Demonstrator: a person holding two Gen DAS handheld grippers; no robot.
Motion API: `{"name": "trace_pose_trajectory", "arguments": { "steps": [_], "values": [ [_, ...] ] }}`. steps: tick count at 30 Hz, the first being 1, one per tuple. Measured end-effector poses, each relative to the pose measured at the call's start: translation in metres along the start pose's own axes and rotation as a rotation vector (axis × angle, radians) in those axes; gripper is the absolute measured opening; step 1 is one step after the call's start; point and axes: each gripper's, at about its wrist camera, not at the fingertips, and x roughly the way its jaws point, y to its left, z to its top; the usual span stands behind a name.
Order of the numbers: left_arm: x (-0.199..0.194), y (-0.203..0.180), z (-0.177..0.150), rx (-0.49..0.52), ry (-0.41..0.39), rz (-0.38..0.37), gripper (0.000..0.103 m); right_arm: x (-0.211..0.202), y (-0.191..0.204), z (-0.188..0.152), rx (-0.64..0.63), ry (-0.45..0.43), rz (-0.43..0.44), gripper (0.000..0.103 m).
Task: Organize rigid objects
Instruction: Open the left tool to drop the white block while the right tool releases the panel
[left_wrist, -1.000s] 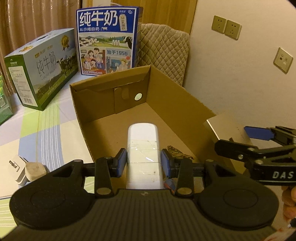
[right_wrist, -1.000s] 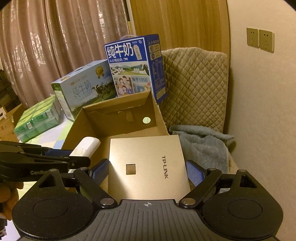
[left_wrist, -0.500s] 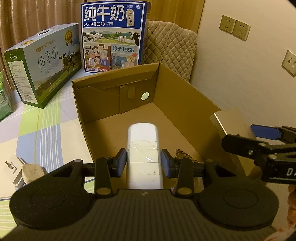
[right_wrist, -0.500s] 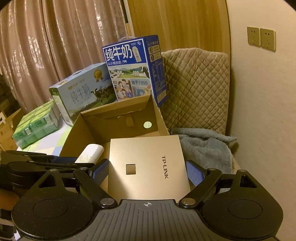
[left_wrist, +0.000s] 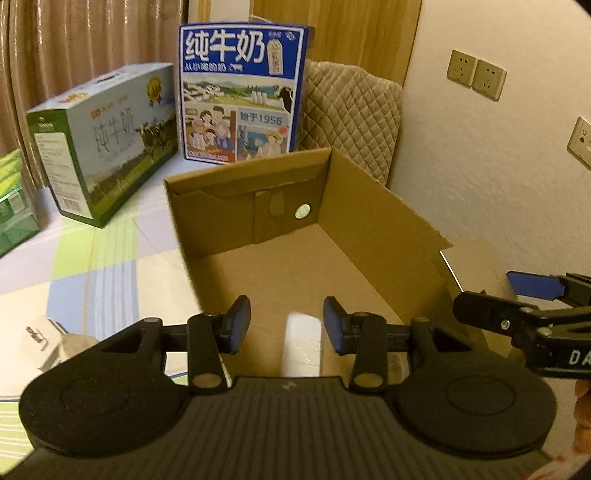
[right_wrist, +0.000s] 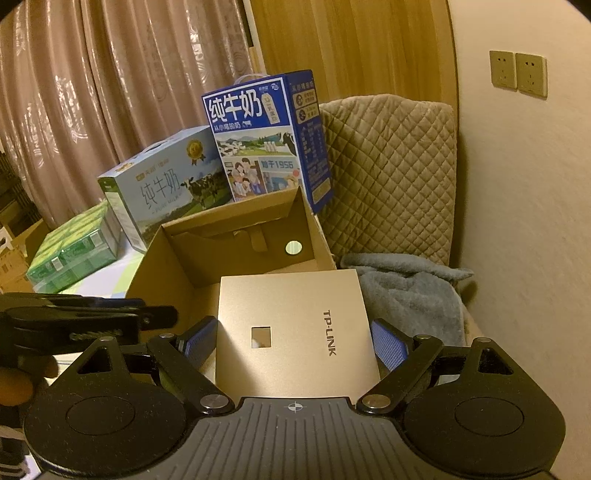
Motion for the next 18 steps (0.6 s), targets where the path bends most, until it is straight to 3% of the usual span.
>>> {"name": "trace_pose_trajectory", "arguments": {
  "steps": [18],
  "values": [
    [-0.041,0.025,-0.016,0.024,-0.017,0.036,0.038,0.012,0.033,-0.001,-0.009,0.035,0.045,0.085]
  ]
}}
